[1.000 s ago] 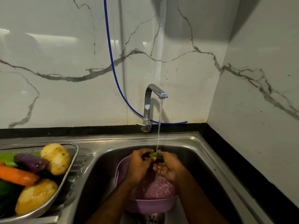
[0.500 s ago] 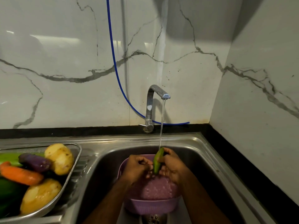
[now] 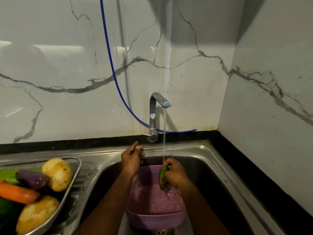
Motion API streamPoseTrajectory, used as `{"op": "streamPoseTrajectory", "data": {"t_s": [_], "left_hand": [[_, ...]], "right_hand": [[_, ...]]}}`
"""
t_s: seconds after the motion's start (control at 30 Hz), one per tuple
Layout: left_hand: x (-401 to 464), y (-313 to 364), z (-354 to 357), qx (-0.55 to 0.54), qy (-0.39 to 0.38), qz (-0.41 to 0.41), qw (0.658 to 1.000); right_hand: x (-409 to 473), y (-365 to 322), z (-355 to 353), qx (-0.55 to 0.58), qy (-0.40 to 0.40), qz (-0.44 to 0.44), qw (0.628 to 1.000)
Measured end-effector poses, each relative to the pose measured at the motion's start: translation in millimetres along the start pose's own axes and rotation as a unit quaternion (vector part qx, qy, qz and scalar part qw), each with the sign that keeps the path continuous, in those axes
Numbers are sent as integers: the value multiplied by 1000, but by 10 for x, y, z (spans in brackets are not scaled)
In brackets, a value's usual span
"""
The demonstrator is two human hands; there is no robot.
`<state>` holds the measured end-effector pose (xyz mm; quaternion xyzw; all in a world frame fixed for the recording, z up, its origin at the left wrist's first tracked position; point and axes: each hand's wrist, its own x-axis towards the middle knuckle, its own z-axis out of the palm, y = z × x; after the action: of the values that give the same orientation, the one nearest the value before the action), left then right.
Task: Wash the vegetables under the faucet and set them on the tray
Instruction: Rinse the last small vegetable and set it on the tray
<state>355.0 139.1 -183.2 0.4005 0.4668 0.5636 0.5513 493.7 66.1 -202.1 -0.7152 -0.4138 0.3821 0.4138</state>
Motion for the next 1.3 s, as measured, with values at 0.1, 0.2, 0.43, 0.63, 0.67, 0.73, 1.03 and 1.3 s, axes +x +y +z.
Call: {"op": "streamPoseTrajectory", "data": {"t_s": [0.1, 0.2, 0.43, 0.63, 0.67, 0.73, 1.03, 1.3], "left_hand": [[81, 122, 70, 30, -4, 29, 999], [108, 225, 159, 25, -12, 36, 999], [37, 325, 283, 80, 7, 90, 993], [38, 457, 374, 220, -89, 151, 960], [47, 473, 375, 232, -107, 146, 956], [32, 528, 341, 253, -137, 128, 949], [-114, 844, -251, 498, -172, 192, 828], [-569, 1325, -944, 509, -144, 257, 809]], "right_hand": [[14, 28, 13, -9, -17, -6, 1000], [9, 31, 18, 4, -12, -8, 1000], [21, 36, 44, -3, -7, -7, 1000], [36, -1, 57, 31, -13, -17, 999], [31, -5, 60, 32, -15, -18, 999], [25, -9, 74, 30, -15, -22, 999], [-222, -145, 103, -38, 10, -67, 997], [-514, -386, 262, -17, 61, -173, 983]]}}
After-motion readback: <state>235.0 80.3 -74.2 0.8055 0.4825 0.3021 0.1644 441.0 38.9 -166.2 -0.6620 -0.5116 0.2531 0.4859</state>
